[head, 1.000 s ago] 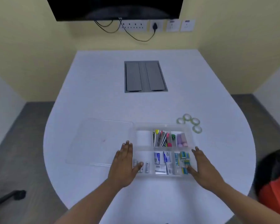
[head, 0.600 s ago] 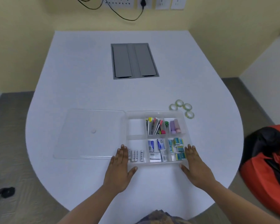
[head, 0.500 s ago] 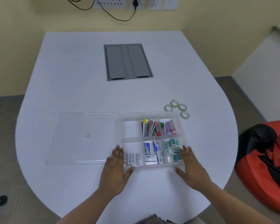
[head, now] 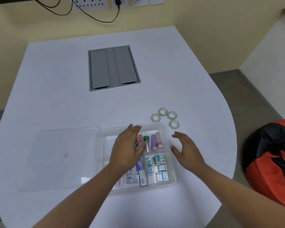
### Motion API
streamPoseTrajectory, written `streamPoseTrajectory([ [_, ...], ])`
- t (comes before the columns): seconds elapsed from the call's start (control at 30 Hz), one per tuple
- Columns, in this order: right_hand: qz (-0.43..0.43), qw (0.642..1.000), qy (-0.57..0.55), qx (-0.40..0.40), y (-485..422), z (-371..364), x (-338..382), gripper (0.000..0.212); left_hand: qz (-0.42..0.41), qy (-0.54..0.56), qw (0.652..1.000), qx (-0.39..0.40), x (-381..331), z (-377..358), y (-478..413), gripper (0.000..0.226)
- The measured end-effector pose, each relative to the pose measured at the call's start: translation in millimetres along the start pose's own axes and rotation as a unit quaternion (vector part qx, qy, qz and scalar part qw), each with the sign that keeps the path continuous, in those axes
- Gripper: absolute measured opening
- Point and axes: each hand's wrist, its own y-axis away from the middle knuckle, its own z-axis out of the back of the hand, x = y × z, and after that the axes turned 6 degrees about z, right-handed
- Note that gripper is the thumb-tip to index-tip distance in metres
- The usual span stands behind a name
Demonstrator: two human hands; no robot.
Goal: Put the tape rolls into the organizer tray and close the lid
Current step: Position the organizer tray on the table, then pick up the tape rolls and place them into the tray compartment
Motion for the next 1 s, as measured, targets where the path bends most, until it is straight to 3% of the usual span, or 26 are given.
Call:
streamPoseTrajectory([
  [0.2,-0.039,0.997,0.056,0.043,-42.6,12.4,-28.1,0.037,-0.016,-0.042,0.998,0.047,-33.4,-9.2,-61.1,0.041],
  [0.37,-0.078,0.992,0.086,0.047,-67.6,10.9,-38.9,0.035,-0.053,-0.162,0.983,0.072,-41.3,-24.7,-110.0,0.033],
  [0.5,-0.092,0.988,0.111,0.05,-81.0,3.9,-41.6,0.032,-0.018,-0.175,0.981,0.081,-44.3,-36.2,-144.8,0.026],
  [0.7,-0.107,0.986,0.122,0.037,-96.2,-9.4,-47.9,0.031,0.069,-0.163,0.973,0.148,-47.7,-61.0,-183.0,0.047],
  [1.0,-0.106,0.981,0.149,0.058,-101.1,-19.3,-55.7,0.023,0.102,-0.196,0.955,0.2,-30.7,-94.9,-205.6,0.052],
])
